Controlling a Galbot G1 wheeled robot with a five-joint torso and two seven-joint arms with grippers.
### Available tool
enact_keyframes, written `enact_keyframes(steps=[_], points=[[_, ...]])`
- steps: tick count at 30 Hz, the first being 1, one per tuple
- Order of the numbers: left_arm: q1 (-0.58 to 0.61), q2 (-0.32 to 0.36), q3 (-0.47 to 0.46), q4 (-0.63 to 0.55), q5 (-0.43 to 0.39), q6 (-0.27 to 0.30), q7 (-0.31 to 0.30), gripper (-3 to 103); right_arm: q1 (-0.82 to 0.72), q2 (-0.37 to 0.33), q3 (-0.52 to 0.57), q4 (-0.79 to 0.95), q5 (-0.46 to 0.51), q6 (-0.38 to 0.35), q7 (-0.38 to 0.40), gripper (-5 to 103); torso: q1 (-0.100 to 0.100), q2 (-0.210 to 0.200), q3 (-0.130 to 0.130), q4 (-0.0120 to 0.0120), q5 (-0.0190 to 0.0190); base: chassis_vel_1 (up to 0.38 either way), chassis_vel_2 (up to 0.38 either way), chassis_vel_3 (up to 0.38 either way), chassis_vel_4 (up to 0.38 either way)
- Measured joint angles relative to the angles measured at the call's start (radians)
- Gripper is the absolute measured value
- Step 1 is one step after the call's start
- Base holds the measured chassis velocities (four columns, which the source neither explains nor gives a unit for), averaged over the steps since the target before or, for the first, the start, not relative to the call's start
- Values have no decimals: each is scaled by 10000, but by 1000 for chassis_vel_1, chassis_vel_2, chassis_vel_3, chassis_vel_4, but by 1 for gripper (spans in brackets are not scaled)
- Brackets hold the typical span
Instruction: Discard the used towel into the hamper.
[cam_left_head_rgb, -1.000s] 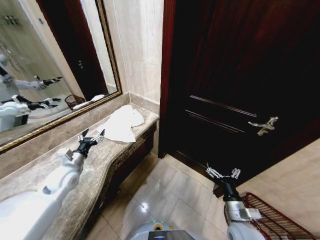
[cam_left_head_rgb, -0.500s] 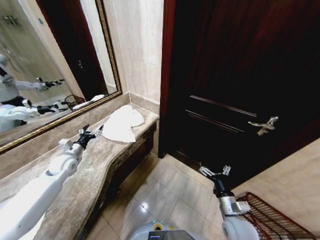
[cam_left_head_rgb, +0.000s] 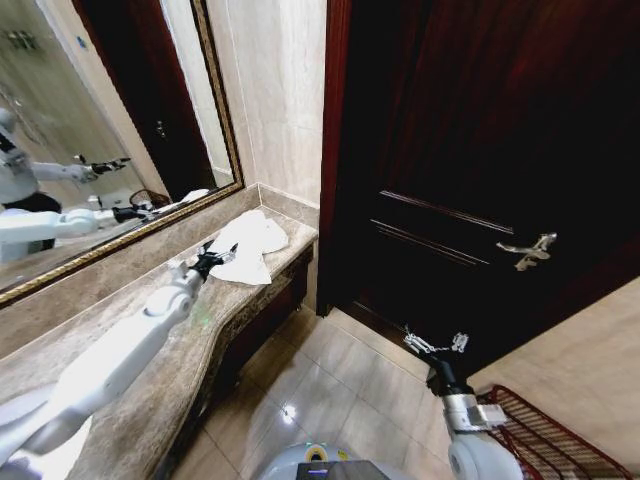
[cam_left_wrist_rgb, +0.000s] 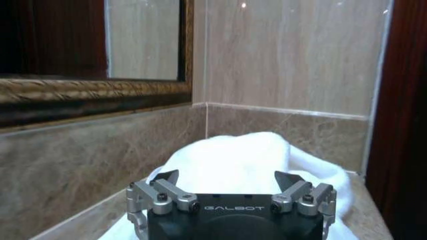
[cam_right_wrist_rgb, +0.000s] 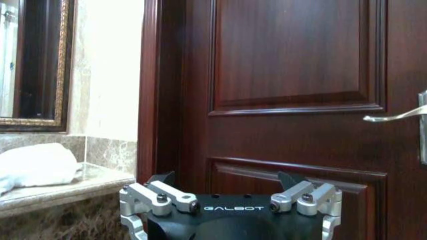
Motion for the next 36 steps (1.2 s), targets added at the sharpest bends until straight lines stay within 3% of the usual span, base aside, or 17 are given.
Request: enact_keyframes(steps=[12,16,17,19,20,22,30,34,36], points=[[-1916,-1289,1850,2054,-293,420,-308,96,20,2,154,-138,217,87,-6,100,0,0,-1,2,1,0,0,0,0],[-2121,-1426,2101,2324,-306,493,-277,96,-9,9,189,-138,256,111,-10,100,0,0,-1,0,1,0,0,0,0],[-2265,-1484,2282,2460,-298,520,-157,89,-18,11,214,-145,283,135,-13,100,-1,1,-1,2,2,0,0,0,0],[-2315,-1511,2333,2483,-307,582,-151,89,-19,12,222,-155,293,150,-14,100,-1,1,-1,4,2,0,0,0,0],[-2387,-1589,2379,2491,-352,773,-204,79,-29,23,228,-170,303,182,-18,100,-1,1,-1,4,1,0,0,0,0],[-2413,-1630,2385,2495,-391,853,-260,79,-38,30,228,-173,307,198,-18,100,-1,1,-1,3,1,0,0,0,0],[-2305,-1900,2150,2355,-1028,1170,-790,41,-135,86,243,-180,341,289,-32,100,-1,1,-1,1,0,0,0,0,0],[-2182,-1919,2018,2293,-1041,1145,-832,36,-135,77,239,-180,343,290,-33,100,-2,1,-2,2,1,0,0,0,0],[-2055,-1923,1901,2222,-1022,1065,-847,24,-134,54,231,-186,344,289,-33,100,-1,1,-1,2,0,0,0,0,0]])
